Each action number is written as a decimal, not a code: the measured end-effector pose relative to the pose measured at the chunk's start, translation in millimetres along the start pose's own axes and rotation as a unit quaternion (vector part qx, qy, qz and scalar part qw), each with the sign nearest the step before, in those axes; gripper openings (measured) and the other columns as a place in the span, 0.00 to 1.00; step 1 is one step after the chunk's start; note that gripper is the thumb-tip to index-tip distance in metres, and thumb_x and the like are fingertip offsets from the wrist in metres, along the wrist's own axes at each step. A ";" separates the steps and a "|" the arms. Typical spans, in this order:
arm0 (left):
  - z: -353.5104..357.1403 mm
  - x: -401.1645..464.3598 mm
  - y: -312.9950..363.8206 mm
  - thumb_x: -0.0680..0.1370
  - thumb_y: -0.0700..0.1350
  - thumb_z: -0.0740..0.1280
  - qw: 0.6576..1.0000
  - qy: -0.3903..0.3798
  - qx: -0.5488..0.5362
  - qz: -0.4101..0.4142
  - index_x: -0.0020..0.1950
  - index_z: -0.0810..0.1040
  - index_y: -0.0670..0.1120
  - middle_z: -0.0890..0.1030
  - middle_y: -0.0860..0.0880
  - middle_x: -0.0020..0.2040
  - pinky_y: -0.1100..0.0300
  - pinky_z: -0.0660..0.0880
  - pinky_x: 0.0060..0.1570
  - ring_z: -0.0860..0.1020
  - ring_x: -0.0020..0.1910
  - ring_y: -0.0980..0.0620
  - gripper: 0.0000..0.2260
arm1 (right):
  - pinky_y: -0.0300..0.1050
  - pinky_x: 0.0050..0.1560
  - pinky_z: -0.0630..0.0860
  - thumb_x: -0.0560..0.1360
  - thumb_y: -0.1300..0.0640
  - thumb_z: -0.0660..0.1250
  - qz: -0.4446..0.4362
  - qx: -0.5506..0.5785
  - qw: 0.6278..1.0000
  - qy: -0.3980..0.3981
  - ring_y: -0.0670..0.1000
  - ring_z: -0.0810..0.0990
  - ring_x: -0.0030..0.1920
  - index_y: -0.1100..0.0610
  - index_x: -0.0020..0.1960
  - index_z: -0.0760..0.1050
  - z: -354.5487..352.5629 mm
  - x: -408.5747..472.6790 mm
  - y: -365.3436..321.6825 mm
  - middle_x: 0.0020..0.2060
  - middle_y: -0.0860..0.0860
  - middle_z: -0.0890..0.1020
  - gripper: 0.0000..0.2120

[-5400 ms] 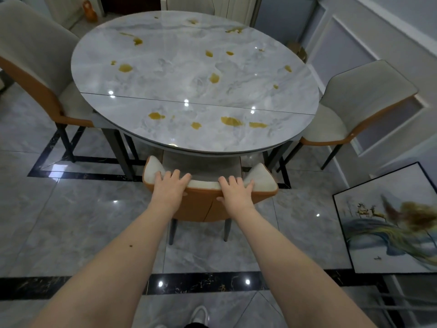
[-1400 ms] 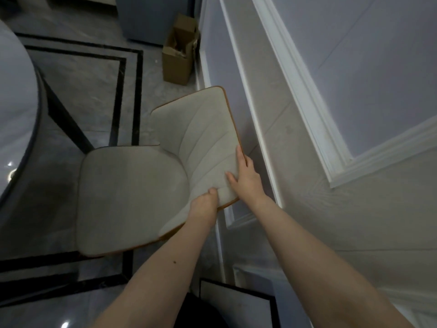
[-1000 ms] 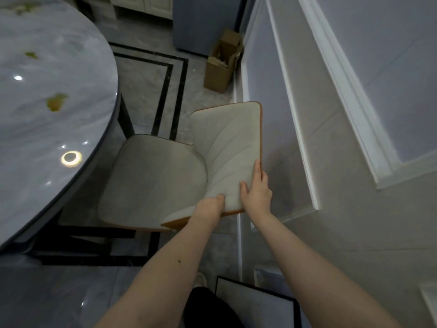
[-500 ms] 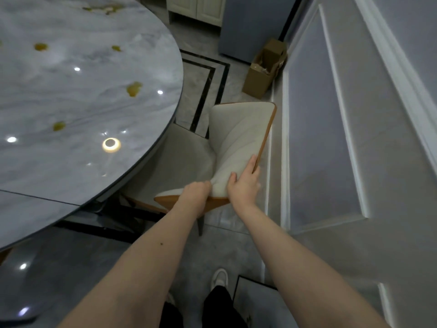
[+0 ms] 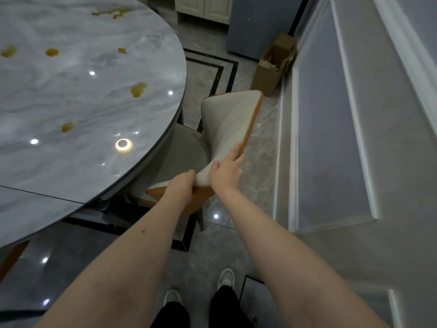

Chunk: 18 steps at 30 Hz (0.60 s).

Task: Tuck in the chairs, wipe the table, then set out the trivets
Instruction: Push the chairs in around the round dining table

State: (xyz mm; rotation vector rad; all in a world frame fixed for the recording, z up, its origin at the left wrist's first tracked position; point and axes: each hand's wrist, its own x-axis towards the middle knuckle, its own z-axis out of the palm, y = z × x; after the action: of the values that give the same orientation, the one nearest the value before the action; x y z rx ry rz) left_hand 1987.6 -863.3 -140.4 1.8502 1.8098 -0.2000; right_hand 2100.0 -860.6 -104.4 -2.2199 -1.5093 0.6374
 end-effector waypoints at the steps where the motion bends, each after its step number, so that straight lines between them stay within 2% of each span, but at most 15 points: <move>1: -0.7 -0.3 1.9 0.74 0.41 0.66 1.000 -0.005 -0.006 -0.009 0.59 0.67 0.44 0.75 0.42 0.57 0.50 0.73 0.53 0.75 0.56 0.42 0.16 | 0.52 0.58 0.73 0.80 0.52 0.59 -0.003 -0.003 1.000 -0.012 0.63 0.73 0.63 0.56 0.77 0.35 -1.7 0.7 1.0 0.75 0.62 0.51 0.39; 4: -12.1 0.9 11.8 0.74 0.41 0.67 0.998 -0.054 0.003 -0.044 0.62 0.66 0.44 0.74 0.42 0.60 0.49 0.73 0.55 0.74 0.58 0.42 0.19 | 0.53 0.60 0.73 0.78 0.50 0.62 -0.015 0.011 0.997 -0.070 0.64 0.71 0.65 0.55 0.77 0.34 -12.0 6.6 7.6 0.75 0.62 0.50 0.42; 7: -34.5 6.5 28.6 0.72 0.40 0.70 0.986 -0.136 0.060 -0.076 0.67 0.67 0.42 0.73 0.42 0.63 0.50 0.71 0.60 0.73 0.62 0.41 0.25 | 0.54 0.64 0.71 0.75 0.48 0.67 -0.037 0.069 0.988 -0.132 0.63 0.68 0.67 0.53 0.77 0.41 -31.5 21.3 22.0 0.72 0.60 0.56 0.43; 9: -51.2 11.7 44.5 0.70 0.41 0.72 0.972 -0.188 0.119 -0.080 0.70 0.67 0.43 0.72 0.43 0.65 0.49 0.71 0.61 0.72 0.63 0.41 0.29 | 0.53 0.62 0.74 0.73 0.48 0.69 -0.065 0.111 0.977 -0.167 0.59 0.71 0.64 0.52 0.74 0.52 -50.6 34.3 32.9 0.68 0.58 0.65 0.37; 11: -67.2 15.5 64.8 0.70 0.46 0.74 0.950 -0.235 0.197 -0.067 0.72 0.65 0.44 0.73 0.44 0.65 0.50 0.72 0.59 0.73 0.62 0.42 0.33 | 0.56 0.56 0.78 0.74 0.52 0.69 -0.094 0.128 0.969 -0.190 0.56 0.77 0.55 0.52 0.69 0.62 -69.9 49.2 44.1 0.58 0.55 0.75 0.27; 13: -82.7 19.9 86.7 0.69 0.50 0.74 0.935 -0.264 0.229 -0.060 0.72 0.66 0.45 0.74 0.45 0.64 0.52 0.72 0.58 0.74 0.61 0.44 0.34 | 0.53 0.55 0.78 0.75 0.58 0.68 -0.119 0.098 0.968 -0.197 0.54 0.79 0.48 0.55 0.65 0.70 -86.4 66.7 53.3 0.48 0.54 0.78 0.19; 15: -96.5 29.1 106.2 0.69 0.49 0.75 0.937 -0.266 0.220 -0.058 0.70 0.68 0.44 0.76 0.46 0.60 0.52 0.73 0.59 0.76 0.58 0.44 0.32 | 0.44 0.56 0.74 0.75 0.61 0.67 -0.139 0.045 0.969 -0.197 0.55 0.78 0.51 0.59 0.63 0.72 -104.5 82.1 59.9 0.52 0.57 0.79 0.17; 18: -112.4 44.9 131.2 0.73 0.44 0.70 0.967 -0.194 0.157 -0.056 0.69 0.70 0.42 0.76 0.44 0.59 0.49 0.75 0.59 0.76 0.57 0.44 0.25 | 0.44 0.59 0.71 0.75 0.62 0.66 -0.138 0.004 0.966 -0.219 0.56 0.75 0.60 0.60 0.66 0.70 -124.7 101.3 70.5 0.62 0.58 0.75 0.20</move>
State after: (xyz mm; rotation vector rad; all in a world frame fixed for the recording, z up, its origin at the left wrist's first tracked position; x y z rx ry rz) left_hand 2088.5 -764.8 -30.9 1.7549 1.6733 -0.8732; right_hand 2256.3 -797.7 -55.5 -1.8869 -1.9762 1.0879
